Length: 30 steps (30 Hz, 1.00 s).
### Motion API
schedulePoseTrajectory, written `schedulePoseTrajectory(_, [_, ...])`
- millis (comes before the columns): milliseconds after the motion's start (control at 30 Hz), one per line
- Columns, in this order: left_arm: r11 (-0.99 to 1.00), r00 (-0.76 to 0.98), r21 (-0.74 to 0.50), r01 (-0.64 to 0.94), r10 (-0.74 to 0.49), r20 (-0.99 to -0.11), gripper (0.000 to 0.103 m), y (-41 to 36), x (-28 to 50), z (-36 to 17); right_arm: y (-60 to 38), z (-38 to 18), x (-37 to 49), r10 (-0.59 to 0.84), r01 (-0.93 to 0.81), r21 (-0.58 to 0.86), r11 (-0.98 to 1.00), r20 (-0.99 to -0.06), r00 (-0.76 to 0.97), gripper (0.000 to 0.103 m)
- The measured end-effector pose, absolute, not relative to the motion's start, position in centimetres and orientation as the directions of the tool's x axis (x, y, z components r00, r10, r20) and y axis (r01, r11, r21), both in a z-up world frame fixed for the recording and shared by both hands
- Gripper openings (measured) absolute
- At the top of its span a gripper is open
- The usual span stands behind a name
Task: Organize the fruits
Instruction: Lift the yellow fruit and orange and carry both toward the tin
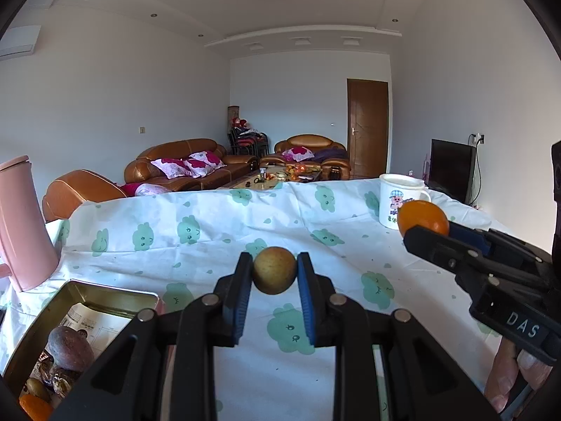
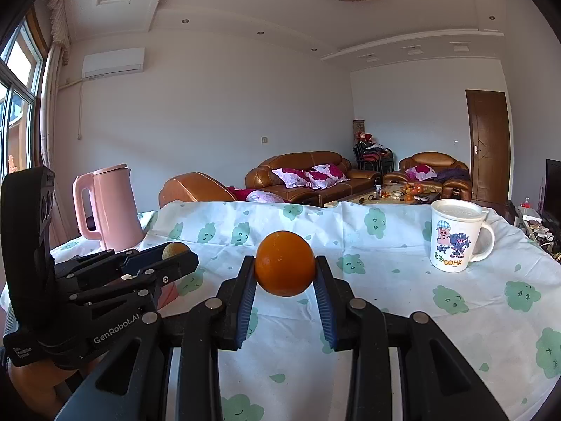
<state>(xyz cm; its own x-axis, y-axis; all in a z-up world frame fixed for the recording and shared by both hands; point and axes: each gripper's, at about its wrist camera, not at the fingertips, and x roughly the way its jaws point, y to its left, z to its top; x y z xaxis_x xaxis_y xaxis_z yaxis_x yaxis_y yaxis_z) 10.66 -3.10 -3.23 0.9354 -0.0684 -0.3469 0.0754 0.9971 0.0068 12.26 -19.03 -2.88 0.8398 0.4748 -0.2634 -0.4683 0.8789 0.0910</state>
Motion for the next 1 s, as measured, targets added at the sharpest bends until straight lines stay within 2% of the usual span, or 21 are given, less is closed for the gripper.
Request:
schedulePoseTrajectory(500, [0.996,0.925,-0.012,0.089,-0.087,-0.370,0.027,-1.9,9.6,-3.3,-18.4,-3.0,11.4,0.475,-0.466,0.105,0.879,-0.285,0.832,0.035])
schedulePoseTrajectory(1000, [0.999,0.917,-0.017,0.040,-0.044,-0.397,0.027,3.2,5.1,-3.0,-12.0,-1.1,8.9,0.611,-0.613,0.099,0.784,-0.294,0.735,0.035])
